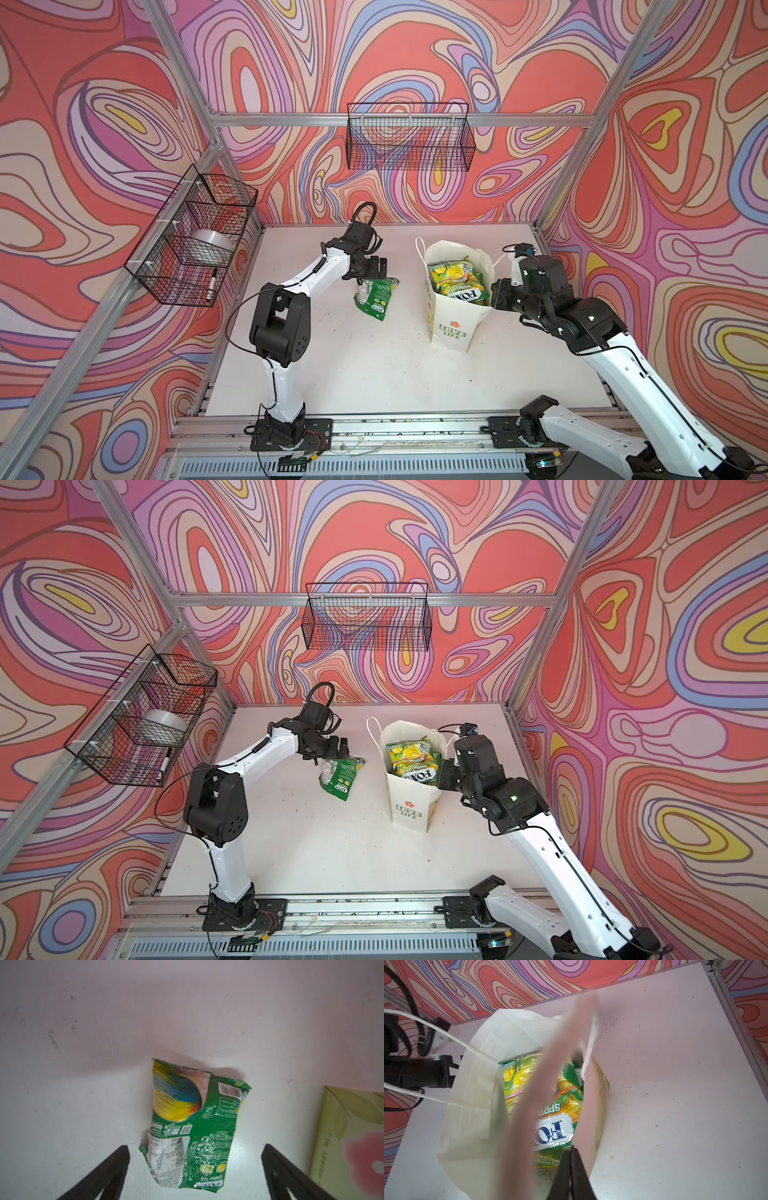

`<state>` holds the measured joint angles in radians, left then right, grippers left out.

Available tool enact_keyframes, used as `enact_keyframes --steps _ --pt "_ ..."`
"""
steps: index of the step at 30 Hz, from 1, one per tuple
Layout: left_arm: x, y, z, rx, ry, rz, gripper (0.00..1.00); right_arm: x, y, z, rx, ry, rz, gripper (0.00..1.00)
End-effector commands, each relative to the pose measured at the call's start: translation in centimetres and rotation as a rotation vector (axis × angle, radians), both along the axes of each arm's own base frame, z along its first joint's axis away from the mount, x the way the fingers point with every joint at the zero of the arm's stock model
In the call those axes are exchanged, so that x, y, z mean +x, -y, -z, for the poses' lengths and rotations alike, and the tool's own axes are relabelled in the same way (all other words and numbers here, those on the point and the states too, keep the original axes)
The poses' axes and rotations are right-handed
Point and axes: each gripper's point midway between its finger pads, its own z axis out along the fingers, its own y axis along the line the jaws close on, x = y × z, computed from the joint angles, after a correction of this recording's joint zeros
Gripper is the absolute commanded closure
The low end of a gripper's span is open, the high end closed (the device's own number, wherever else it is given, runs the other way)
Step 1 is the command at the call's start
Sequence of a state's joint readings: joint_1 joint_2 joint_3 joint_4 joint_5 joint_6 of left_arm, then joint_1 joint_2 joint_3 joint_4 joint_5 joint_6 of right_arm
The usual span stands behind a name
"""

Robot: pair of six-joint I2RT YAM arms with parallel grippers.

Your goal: Place the snacks into the paper bag

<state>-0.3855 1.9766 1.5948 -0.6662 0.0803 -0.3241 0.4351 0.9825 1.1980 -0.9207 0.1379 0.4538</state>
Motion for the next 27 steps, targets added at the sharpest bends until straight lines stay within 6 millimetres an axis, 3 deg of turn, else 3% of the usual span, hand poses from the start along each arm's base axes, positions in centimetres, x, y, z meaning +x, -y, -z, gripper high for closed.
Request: enact_keyframes --steps 1,9,13,21,27 --pt "0.1 -0.6 1.8 0.083 -0.056 0.046 0.0 -0.1 -0.4 -0.8 0.029 0.034 -0.014 1.0" --pt "0.2 -0.7 5.6 0.126 -0.141 0.051 0.0 -0.1 -0.1 -0.9 0.022 0.034 -0.005 1.0" --pt "-0.5 -1.2 7.0 0.139 -0.17 0.032 0.07 -0.1 -0.2 -0.7 0.021 0.03 -0.008 1.0" --pt "-1.4 -1.3 8.3 0.114 -0.185 -0.008 0.28 0.2 -0.5 -0.8 0.027 0.033 -0.014 1.0" --pt "-1.8 -1.2 8.5 0.087 -0.19 -0.035 0.57 -0.1 -0.3 -0.9 0.025 0.036 -0.011 1.0"
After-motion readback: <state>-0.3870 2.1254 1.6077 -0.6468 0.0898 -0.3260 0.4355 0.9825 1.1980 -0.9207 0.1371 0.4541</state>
